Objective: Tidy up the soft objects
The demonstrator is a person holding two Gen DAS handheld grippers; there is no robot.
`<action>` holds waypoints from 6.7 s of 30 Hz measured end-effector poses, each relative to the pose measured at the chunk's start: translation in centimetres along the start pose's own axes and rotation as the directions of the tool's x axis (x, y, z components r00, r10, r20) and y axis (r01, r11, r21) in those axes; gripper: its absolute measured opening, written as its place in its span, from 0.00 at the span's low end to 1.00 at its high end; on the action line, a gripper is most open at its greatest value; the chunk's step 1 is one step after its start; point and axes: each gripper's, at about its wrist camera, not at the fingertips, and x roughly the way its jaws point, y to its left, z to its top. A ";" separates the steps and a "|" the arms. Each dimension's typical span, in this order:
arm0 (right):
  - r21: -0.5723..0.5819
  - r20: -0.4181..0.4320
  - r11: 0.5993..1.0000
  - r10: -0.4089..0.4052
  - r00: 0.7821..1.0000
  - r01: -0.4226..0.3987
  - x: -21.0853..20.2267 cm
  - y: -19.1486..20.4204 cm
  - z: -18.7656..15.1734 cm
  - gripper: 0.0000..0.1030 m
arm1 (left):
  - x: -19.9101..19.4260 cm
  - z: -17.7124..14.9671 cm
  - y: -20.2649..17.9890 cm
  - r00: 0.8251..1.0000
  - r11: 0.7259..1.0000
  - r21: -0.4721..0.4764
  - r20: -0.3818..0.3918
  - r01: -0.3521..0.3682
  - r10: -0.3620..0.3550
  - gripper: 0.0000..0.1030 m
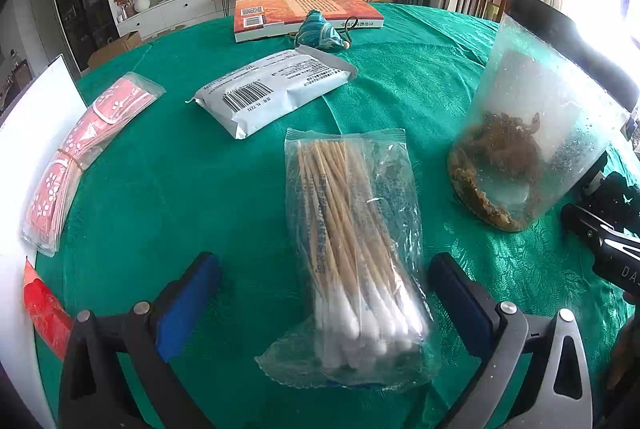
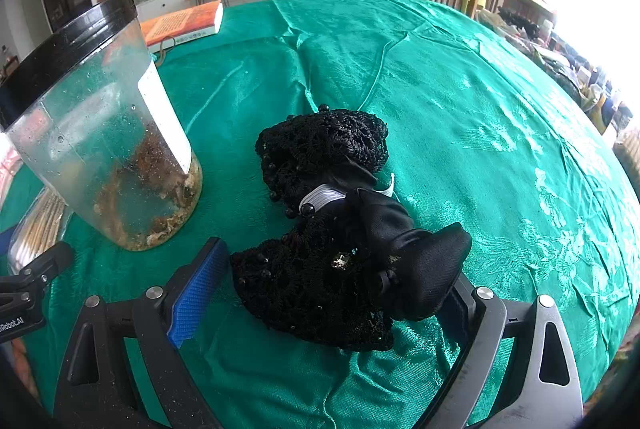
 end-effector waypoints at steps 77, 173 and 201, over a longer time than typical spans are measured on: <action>0.082 0.023 0.990 0.110 0.994 -0.112 -9.5 -2.8 7.9 0.33 | -13.4 2.0 7.5 0.924 0.915 -0.132 0.107 0.380 -0.368 0.37; -0.257 -0.015 0.780 0.588 0.809 -0.571 -8.2 14.2 -4.7 0.89 | -17.9 -6.6 13.7 0.953 0.944 -0.170 0.153 0.284 -0.260 0.94; 0.112 -0.014 0.981 0.162 0.987 -0.159 -2.0 -1.3 -0.4 0.30 | -2.0 -2.1 5.1 1.000 1.000 0.004 -0.009 -0.018 0.018 0.94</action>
